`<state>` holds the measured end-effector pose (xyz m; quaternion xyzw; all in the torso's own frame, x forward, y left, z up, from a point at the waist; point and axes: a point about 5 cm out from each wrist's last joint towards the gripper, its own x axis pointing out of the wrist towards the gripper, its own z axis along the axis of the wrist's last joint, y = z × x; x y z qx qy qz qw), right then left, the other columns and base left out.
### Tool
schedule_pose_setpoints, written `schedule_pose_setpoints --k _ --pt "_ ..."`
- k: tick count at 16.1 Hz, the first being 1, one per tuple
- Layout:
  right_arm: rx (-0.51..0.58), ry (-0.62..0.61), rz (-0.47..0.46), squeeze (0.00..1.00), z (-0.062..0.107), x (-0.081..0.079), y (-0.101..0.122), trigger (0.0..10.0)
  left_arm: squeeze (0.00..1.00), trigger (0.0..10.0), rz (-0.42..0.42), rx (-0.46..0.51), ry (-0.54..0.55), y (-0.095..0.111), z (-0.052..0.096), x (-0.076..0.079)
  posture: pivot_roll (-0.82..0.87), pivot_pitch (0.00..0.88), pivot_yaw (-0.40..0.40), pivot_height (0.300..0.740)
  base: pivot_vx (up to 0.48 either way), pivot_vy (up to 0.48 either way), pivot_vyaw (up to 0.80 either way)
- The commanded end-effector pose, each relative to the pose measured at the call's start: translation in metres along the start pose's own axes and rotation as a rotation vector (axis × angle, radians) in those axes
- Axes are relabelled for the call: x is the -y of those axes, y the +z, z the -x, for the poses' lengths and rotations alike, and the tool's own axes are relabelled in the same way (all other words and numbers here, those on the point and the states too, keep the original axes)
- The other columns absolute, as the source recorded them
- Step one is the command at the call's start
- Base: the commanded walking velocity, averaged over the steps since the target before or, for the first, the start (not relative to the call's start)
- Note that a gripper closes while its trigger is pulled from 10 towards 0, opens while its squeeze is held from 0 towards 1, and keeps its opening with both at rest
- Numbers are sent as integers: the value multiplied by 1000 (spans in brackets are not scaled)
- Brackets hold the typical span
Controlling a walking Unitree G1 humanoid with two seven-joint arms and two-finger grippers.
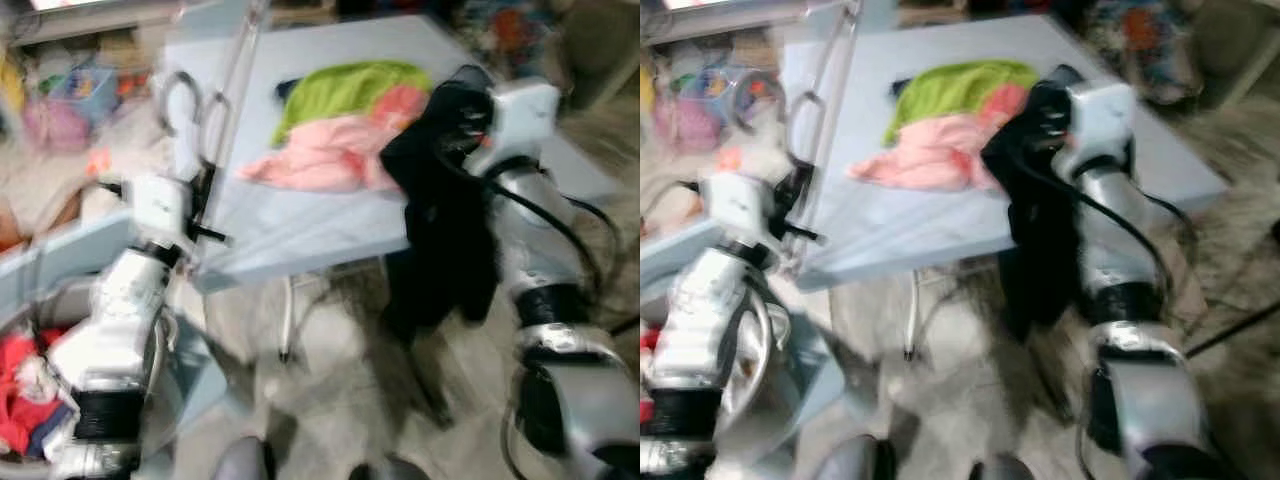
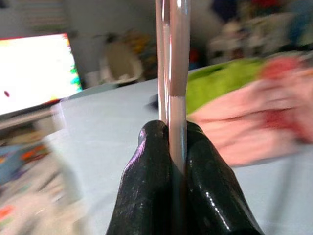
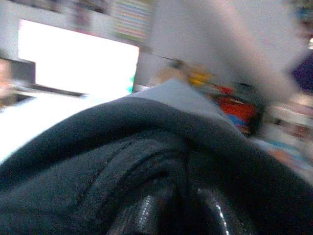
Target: Hang hanger
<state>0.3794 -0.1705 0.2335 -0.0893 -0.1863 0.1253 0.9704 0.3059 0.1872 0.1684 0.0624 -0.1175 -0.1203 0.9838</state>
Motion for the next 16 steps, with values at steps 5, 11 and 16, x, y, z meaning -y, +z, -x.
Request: schedule_pose_setpoints --k 5,11,16 --pt "103 35 20 0 -19 7 29 10000 0 10000 -20 15 0 4 -4 7 2 77 -28 740 344 0 440" --pt "66 156 57 0 -100 -30 121 10000 0 10000 4 20 24 1 1 21 32 60 -116 740 0 0 0" --pt "265 59 122 0 -112 -42 193 10000 0 10000 3 13 66 0 10 27 77 71 -167 740 0 0 0"
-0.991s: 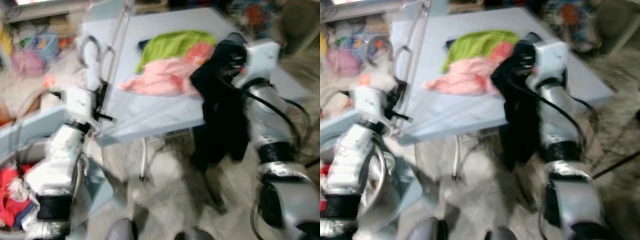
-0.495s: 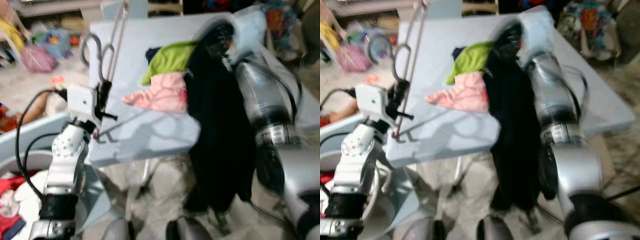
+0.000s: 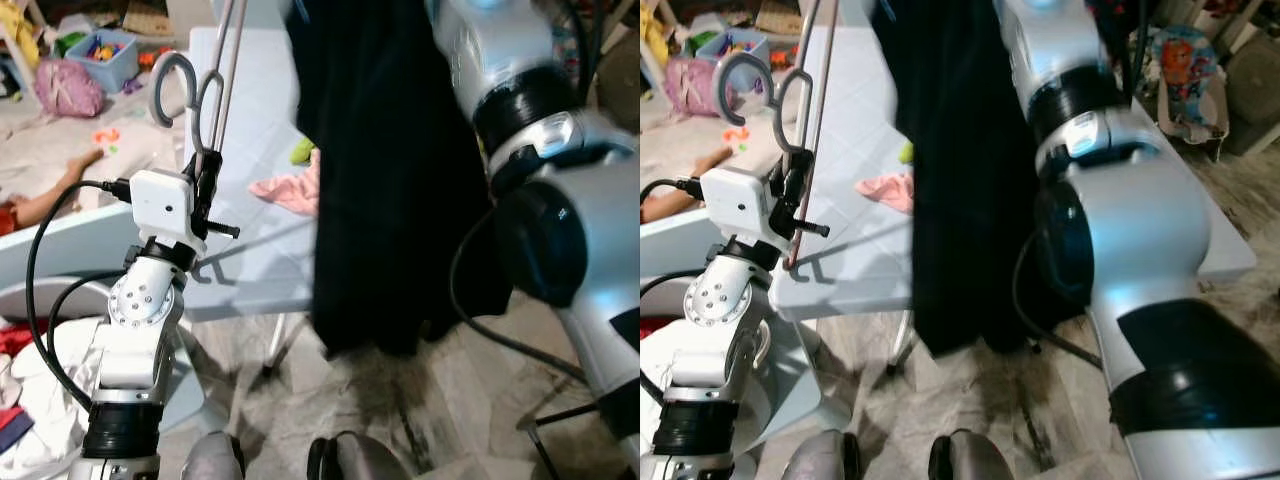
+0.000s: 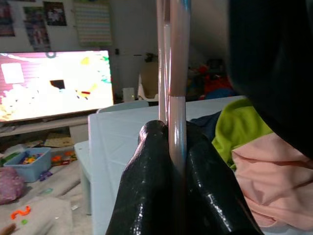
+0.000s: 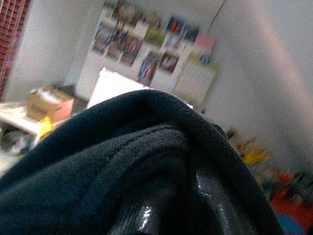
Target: Hang hanger
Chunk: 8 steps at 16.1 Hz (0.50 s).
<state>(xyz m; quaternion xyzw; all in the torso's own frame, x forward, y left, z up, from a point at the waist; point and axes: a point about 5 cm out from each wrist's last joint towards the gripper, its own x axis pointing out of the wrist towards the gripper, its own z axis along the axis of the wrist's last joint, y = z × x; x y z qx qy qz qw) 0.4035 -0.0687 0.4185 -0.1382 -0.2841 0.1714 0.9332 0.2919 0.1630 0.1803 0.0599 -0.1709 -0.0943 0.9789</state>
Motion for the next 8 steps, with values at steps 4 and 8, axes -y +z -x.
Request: schedule_pose_setpoints --k 4,8 --pt "-329 -25 285 0 34 7 -82 10000 0 10000 21 -98 6 -18 10 5 70 83 -168 740 0 0 0" --pt "-774 363 232 1000 102 -24 -176 10000 0 10000 28 -100 -39 -17 6 15 74 82 -159 740 0 0 0"
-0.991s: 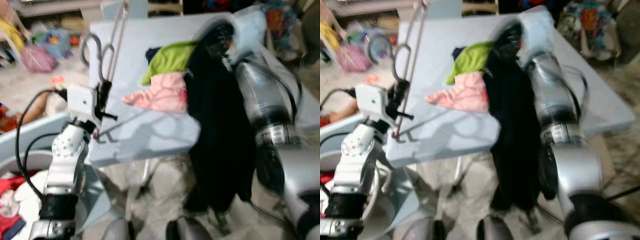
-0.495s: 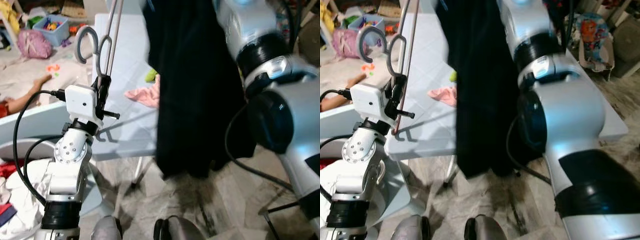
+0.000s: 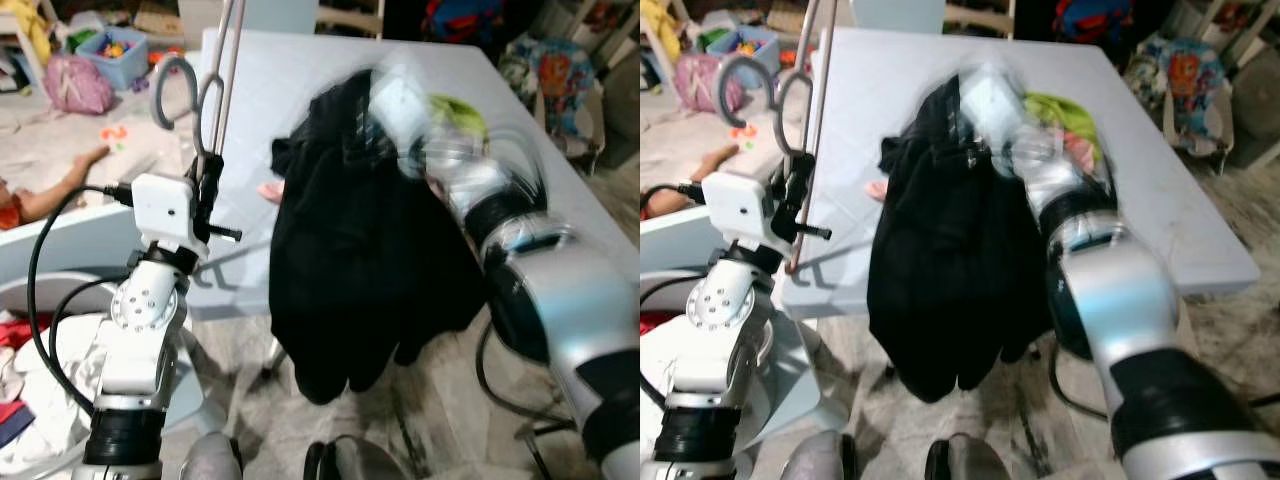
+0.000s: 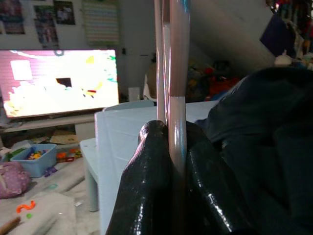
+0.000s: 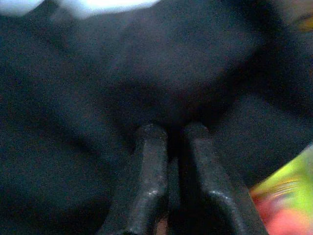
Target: Hang hanger
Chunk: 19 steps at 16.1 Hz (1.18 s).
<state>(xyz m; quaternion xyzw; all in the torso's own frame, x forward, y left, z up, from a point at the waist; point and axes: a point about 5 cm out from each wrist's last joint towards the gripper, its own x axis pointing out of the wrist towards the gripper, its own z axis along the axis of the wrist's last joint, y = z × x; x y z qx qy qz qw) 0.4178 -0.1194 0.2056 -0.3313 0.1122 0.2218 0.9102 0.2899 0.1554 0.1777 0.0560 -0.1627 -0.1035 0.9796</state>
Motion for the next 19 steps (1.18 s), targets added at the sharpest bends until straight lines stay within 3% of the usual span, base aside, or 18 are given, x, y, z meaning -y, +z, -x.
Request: schedule_pose_setpoints --k 1,2,3,6,7,12,15,17,19 --pt "13 40 69 1000 2 5 9 10000 0 10000 18 -86 -34 -15 4 7 73 80 -155 740 0 0 0" --pt "11 133 97 1000 4 3 6 10000 0 10000 22 -103 -68 -18 5 10 70 75 -145 740 0 0 0" --pt "16 140 89 1000 4 3 6 10000 0 10000 20 -103 -74 -18 5 10 70 75 -145 740 0 0 0" --pt "211 377 -147 1000 20 18 21 10000 0 10000 22 -117 -145 -20 1 15 47 62 -109 740 0 0 0" --pt "273 457 -188 1000 28 25 20 10000 0 10000 20 -121 -164 -21 -1 16 41 60 -99 740 0 0 0" --pt "331 593 -327 1000 56 47 -21 10000 0 10000 15 -123 -195 -21 -3 14 29 57 -68 740 0 0 0" --pt "315 714 -362 1000 67 42 -47 10000 0 10000 10 -126 -196 -21 -2 11 33 58 -67 740 0 0 0" --pt "236 894 -404 1000 82 19 -87 10000 0 10000 10 -132 -186 -20 3 9 41 68 -71 740 0 0 0" --pt "227 942 -440 1000 89 9 -99 10000 0 10000 13 -136 -184 -20 5 9 41 78 -74 740 0 0 0"
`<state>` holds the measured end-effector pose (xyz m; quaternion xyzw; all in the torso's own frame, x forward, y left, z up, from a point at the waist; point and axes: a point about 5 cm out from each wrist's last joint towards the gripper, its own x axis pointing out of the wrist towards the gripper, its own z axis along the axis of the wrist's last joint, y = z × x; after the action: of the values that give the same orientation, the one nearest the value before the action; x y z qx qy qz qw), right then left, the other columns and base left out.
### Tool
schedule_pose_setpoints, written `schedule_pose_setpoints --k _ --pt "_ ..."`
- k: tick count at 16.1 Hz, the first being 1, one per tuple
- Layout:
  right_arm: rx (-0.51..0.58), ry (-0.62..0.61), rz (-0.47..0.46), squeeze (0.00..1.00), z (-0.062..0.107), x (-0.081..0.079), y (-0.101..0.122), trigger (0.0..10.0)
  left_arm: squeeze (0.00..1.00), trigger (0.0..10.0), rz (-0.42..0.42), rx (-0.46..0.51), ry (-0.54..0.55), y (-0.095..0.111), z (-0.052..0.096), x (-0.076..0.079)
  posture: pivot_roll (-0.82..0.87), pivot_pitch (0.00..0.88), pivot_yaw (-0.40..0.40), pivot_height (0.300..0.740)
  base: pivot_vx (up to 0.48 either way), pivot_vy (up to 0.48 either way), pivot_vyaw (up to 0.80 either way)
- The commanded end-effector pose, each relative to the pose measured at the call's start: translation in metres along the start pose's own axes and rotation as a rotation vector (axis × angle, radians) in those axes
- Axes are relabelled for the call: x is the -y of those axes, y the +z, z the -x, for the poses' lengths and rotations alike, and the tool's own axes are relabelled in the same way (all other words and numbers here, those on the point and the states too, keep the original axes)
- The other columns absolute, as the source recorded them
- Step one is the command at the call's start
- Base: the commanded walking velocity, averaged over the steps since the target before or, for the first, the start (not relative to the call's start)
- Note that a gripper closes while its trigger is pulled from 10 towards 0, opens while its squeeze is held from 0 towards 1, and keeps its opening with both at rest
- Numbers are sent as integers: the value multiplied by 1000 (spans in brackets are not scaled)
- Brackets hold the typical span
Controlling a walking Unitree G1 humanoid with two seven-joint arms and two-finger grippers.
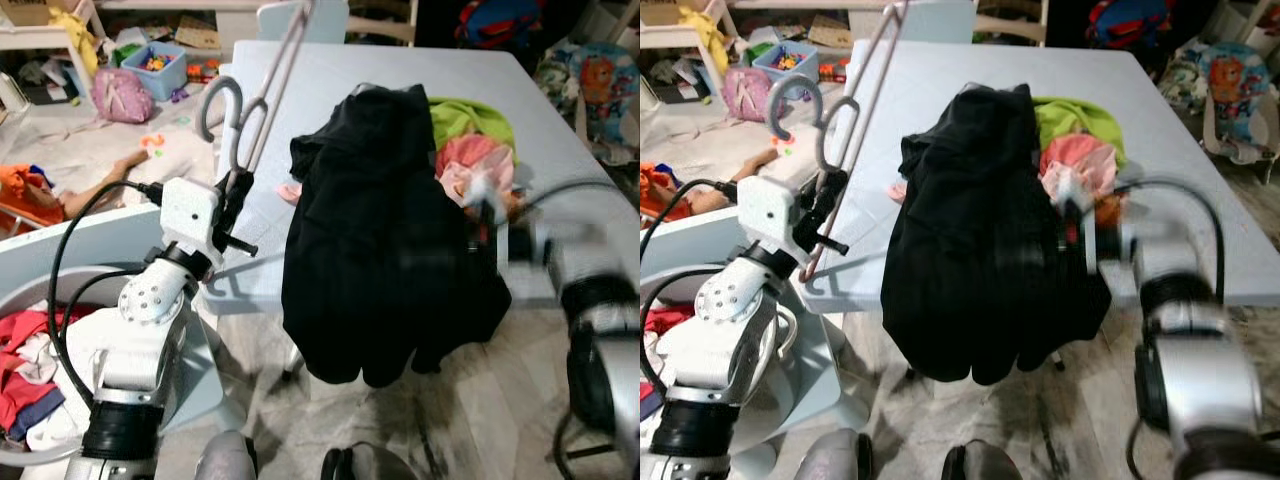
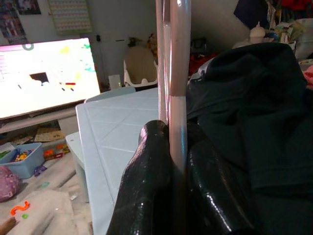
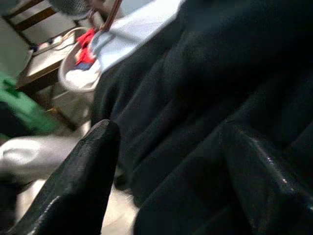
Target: Hang hanger
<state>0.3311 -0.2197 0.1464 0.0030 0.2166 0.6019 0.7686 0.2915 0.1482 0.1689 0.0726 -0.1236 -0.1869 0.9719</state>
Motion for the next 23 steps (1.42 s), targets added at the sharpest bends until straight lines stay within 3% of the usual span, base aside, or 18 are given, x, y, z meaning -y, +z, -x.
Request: schedule_pose_setpoints --k 1,4,6,10,11,12,14,17,20,23 --pt "11 33 37 1000 3 -4 11 10000 0 10000 19 -71 -7 -13 7 1 41 86 -76 740 0 0 0" --pt "25 78 -38 1000 -15 -20 -14 10000 0 10000 29 -88 -10 -15 12 4 46 104 -77 740 0 0 0" --pt "11 5 -76 1000 -33 -15 -24 10000 0 10000 30 -93 -13 -14 14 5 54 116 -79 740 0 0 0" --pt "-3 -328 -134 1000 -53 11 -18 10000 0 10000 32 -113 -14 -16 19 5 59 128 -78 740 0 0 0" --pt "-42 -569 -149 1000 -52 26 -17 10000 0 10000 34 -113 -16 -14 19 7 66 133 -84 740 0 0 0" --pt "-42 -569 -149 1000 -52 26 -17 10000 0 10000 34 -113 -16 -14 19 7 66 133 -84 740 0 0 0" --pt "-47 -774 -133 1000 -45 37 -10 10000 0 10000 36 -117 -14 -14 20 8 67 138 -88 740 0 0 0" --pt "-6 -1212 30 1000 -17 57 38 10000 0 10000 40 -124 -7 -14 22 10 73 144 -100 740 0 0 0" --pt "140 -1397 198 1000 2 57 99 10000 0 10000 39 -127 2 -14 24 9 78 144 -113 740 0 0 0" --pt "269 -1460 335 1000 2 48 149 10000 0 10000 38 -132 20 -14 25 8 81 146 -123 740 0 0 0"
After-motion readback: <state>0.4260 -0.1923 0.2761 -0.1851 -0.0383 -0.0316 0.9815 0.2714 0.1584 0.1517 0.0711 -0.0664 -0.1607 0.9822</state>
